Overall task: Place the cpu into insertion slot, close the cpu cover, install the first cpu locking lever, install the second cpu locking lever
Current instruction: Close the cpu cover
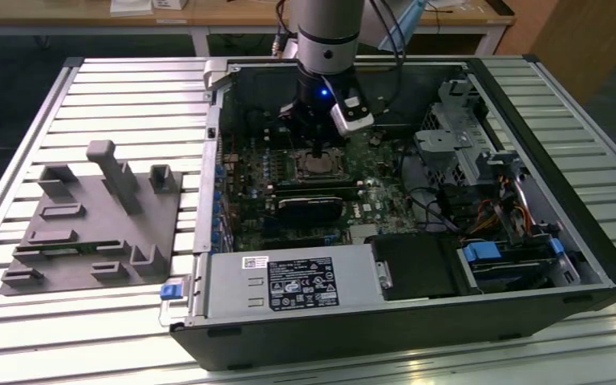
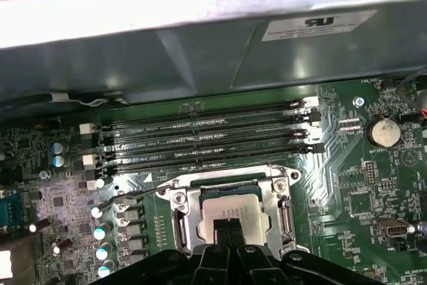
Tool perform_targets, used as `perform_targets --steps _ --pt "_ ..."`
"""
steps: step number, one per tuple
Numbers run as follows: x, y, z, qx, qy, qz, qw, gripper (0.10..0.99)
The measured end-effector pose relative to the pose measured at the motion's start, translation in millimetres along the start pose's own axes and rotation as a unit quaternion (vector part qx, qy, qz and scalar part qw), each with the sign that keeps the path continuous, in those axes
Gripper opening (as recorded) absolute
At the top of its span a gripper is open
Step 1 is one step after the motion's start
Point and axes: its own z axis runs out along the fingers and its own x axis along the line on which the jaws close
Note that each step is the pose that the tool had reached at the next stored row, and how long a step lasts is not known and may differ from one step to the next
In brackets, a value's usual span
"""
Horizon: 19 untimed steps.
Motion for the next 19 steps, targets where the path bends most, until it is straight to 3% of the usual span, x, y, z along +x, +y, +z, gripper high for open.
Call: perform_targets --steps 6,19 --pt "-5.7 0.8 0.3 0.0000 -0.0001 0.002 1.0000 0.106" --pt "-6.0 1.1 -5.0 -0.0001 -0.0001 0.002 1.0000 0.106"
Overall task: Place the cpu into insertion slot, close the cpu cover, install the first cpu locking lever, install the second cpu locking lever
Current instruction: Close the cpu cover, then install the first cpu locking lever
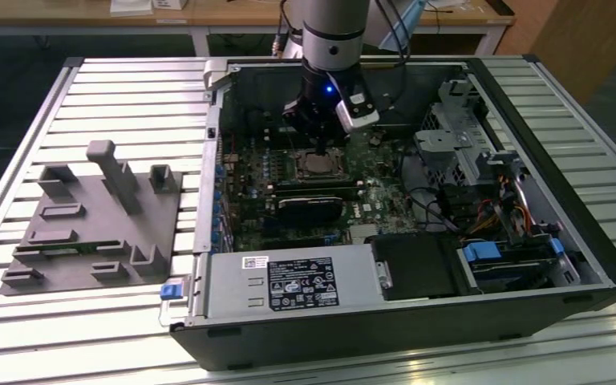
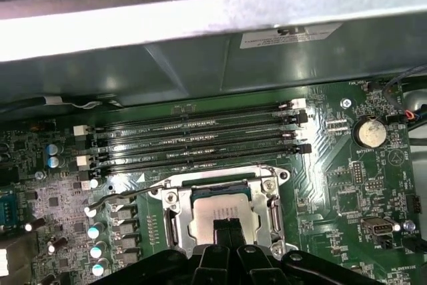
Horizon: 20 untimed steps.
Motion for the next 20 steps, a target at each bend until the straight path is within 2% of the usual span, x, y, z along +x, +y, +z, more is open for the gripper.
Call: perform_targets --steps 7,20 --pt "0.5 -0.1 -0.6 0.0002 0.0001 0.000 1.0000 0.106" --pt "8.7 -1.3 -0.6 0.0001 0.0000 0.000 1.0000 0.106"
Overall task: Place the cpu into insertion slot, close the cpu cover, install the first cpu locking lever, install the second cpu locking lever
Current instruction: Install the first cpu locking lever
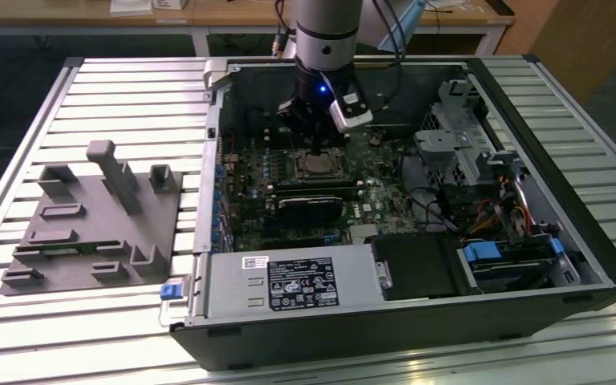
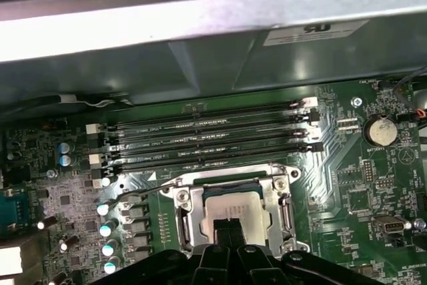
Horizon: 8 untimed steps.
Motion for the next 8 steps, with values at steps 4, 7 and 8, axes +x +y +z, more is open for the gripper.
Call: perform_targets --steps 4,7,8 --pt "2.9 -0.4 0.0 0.0000 0.0000 0.000 1.0000 0.106" --pt "5.2 -0.8 0.0 0.0000 0.0000 0.000 1.0000 0.106" --pt "6.3 -1.0 -0.1 0.0000 0.0000 0.000 1.0000 0.106"
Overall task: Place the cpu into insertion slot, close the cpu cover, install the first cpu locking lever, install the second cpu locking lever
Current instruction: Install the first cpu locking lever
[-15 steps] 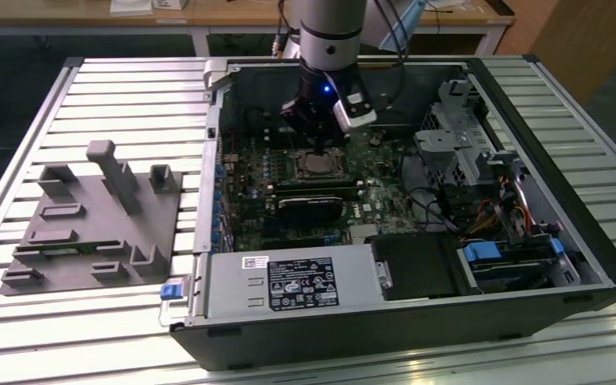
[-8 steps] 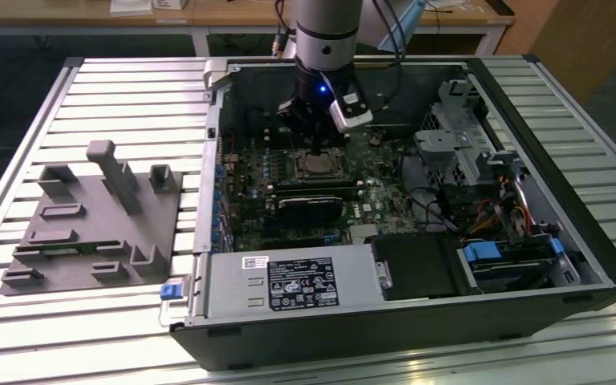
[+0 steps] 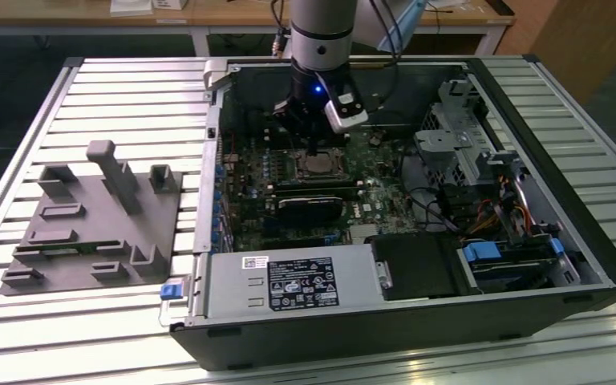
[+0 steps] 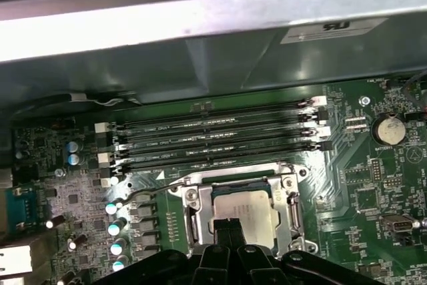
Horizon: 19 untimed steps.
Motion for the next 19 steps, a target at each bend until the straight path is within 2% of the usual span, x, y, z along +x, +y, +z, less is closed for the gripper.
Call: perform_targets --steps 19 --pt "27.9 -4.2 -0.3 -0.0001 -0.0006 0.000 1.0000 0.106"
